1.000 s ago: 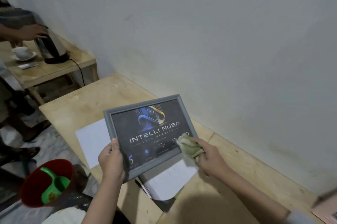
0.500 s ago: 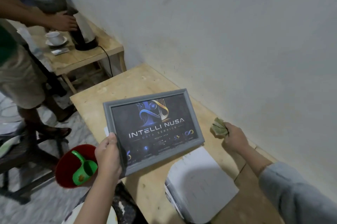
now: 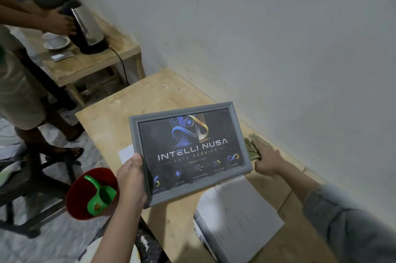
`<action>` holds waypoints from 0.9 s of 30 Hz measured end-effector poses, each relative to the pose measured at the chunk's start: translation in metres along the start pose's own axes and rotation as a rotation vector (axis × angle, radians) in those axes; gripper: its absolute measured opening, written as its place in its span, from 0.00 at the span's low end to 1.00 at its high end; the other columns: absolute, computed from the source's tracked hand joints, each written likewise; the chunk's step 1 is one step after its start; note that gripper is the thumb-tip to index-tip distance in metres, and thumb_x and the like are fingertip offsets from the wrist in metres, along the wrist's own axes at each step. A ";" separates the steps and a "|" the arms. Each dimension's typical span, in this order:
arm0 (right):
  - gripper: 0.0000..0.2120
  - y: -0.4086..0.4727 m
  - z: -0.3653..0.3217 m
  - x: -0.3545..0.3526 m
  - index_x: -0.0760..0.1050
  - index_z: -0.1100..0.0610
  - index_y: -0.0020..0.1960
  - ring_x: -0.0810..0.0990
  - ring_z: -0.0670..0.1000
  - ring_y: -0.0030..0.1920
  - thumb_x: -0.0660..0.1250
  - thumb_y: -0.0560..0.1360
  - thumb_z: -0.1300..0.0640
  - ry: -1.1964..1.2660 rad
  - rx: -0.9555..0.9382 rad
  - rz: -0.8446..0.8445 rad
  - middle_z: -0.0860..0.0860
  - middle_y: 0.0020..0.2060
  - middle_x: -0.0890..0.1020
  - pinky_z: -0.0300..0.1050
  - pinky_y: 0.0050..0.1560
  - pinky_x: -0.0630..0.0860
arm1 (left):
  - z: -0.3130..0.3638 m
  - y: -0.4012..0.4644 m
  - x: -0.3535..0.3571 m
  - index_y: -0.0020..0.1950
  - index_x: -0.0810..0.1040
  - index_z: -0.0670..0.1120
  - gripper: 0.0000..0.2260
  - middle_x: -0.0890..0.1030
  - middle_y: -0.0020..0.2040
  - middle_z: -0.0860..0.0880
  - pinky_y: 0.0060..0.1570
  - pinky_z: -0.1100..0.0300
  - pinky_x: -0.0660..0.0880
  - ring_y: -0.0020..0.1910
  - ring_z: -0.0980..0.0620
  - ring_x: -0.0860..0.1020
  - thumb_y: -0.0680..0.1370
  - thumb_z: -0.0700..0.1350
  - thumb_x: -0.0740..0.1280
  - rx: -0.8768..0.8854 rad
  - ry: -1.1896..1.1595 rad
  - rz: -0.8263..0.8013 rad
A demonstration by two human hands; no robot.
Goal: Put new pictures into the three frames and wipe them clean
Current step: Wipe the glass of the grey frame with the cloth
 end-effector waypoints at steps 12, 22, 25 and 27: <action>0.12 -0.162 0.057 -0.059 0.75 0.58 0.62 0.80 0.56 0.54 0.61 0.79 0.59 1.094 0.301 0.563 0.56 0.54 0.81 0.53 0.62 0.74 | -0.022 -0.081 0.111 0.39 0.77 0.44 0.13 0.78 0.39 0.46 0.46 0.53 0.75 0.38 0.47 0.76 0.82 0.44 0.60 0.012 0.046 -0.519; 0.24 -0.328 0.156 -0.036 0.64 0.59 0.68 0.76 0.52 0.56 0.68 0.75 0.62 1.106 0.465 0.800 0.53 0.58 0.75 0.45 0.56 0.73 | -0.086 -0.186 0.194 0.57 0.77 0.42 0.13 0.79 0.54 0.45 0.54 0.52 0.71 0.55 0.45 0.76 0.83 0.46 0.55 0.406 0.612 -1.037; 0.30 -0.355 0.179 -0.030 0.60 0.57 0.70 0.72 0.51 0.61 0.70 0.73 0.58 1.135 0.483 0.846 0.51 0.61 0.72 0.47 0.63 0.71 | -0.108 -0.213 0.221 0.67 0.72 0.46 0.18 0.77 0.62 0.47 0.62 0.52 0.69 0.63 0.46 0.73 0.83 0.53 0.53 0.404 0.702 -1.154; 0.34 -0.366 0.194 -0.026 0.57 0.57 0.71 0.71 0.49 0.61 0.72 0.72 0.55 1.164 0.495 0.868 0.51 0.63 0.70 0.46 0.63 0.70 | -0.125 -0.229 0.241 0.71 0.66 0.46 0.25 0.73 0.68 0.45 0.66 0.50 0.66 0.67 0.45 0.70 0.81 0.59 0.51 0.377 0.777 -1.220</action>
Point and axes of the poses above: each hand's wrist, its own y-axis towards the middle knuckle, its own x-axis out of the palm, z = x × y, the point moved 1 cm from there along y, towards the middle knuckle
